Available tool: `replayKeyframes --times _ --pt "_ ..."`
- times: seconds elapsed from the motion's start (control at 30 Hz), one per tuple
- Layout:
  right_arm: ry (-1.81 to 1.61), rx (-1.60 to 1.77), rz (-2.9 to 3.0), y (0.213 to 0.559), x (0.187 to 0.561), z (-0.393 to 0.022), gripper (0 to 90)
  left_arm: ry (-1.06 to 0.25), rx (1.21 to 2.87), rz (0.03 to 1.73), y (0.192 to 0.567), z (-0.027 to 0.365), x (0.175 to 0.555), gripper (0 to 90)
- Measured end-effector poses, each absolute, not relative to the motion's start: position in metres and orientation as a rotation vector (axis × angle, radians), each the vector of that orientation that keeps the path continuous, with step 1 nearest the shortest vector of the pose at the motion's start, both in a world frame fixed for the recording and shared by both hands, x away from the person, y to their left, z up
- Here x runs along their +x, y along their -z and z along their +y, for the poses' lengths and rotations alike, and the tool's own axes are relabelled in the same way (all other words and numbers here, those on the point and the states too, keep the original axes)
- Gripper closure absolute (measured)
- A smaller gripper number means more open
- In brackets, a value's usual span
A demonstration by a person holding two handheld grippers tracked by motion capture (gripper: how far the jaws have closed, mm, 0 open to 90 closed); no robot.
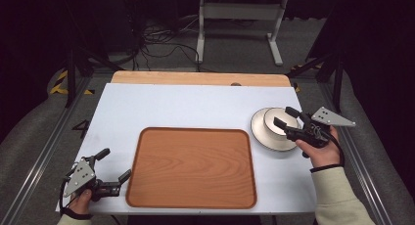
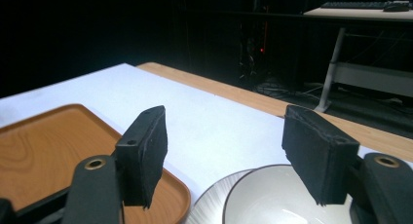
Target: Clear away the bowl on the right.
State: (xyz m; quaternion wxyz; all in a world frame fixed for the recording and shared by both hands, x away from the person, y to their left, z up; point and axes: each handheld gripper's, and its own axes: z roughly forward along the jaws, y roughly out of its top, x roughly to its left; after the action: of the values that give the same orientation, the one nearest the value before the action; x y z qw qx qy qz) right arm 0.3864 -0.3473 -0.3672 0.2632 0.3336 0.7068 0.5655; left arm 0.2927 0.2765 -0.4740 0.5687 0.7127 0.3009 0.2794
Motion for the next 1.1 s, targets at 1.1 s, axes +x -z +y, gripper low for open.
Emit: replayKeyframes --times 1.1 --pt "-1.103 0.981 2.334 0.394 0.415 -0.337 46.1 -0.655 1.674 0.708 0.474 0.276 0.293 0.3"
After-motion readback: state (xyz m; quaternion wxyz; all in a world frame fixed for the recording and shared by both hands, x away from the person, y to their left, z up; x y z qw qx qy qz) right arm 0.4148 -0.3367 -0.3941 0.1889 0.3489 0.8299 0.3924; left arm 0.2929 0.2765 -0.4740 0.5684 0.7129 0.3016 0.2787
